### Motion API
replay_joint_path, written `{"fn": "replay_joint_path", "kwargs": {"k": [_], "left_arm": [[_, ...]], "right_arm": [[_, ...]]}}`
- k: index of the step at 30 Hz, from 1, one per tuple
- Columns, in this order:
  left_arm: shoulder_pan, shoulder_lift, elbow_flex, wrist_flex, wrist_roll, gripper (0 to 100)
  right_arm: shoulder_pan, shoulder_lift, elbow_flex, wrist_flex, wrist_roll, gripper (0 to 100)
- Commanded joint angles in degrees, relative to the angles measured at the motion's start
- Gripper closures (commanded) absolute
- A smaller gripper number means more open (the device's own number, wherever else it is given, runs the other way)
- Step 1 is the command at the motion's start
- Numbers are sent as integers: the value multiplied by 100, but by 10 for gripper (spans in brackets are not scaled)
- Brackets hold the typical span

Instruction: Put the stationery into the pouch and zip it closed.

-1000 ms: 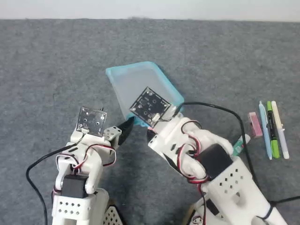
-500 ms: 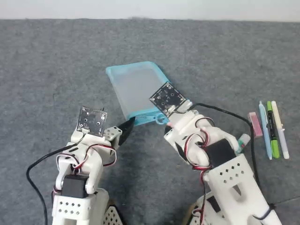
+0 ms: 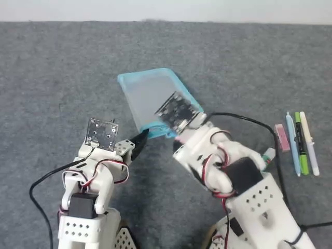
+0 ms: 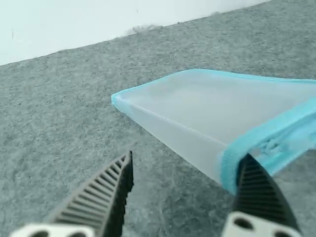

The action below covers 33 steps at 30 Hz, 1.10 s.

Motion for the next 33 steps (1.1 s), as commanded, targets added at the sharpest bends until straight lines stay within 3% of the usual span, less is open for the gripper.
{"fn": "replay_joint_path", "kwargs": {"k": [1,8,18,23,33], "left_arm": [[-35,-53,22,-246,114,680],[0,-53,585,-1046,123,686],[818,-88,1130,-1837,88,842],[809,-97,1112,-1829,105,995],[-79,-70,998,-1811,132,989]], "right_arm": [[-409,-207,-448,242,167,992],[-1059,-365,-422,400,369,992],[-1226,-919,141,462,527,992],[-602,-919,457,347,563,992],[681,-901,774,57,554,992]]}}
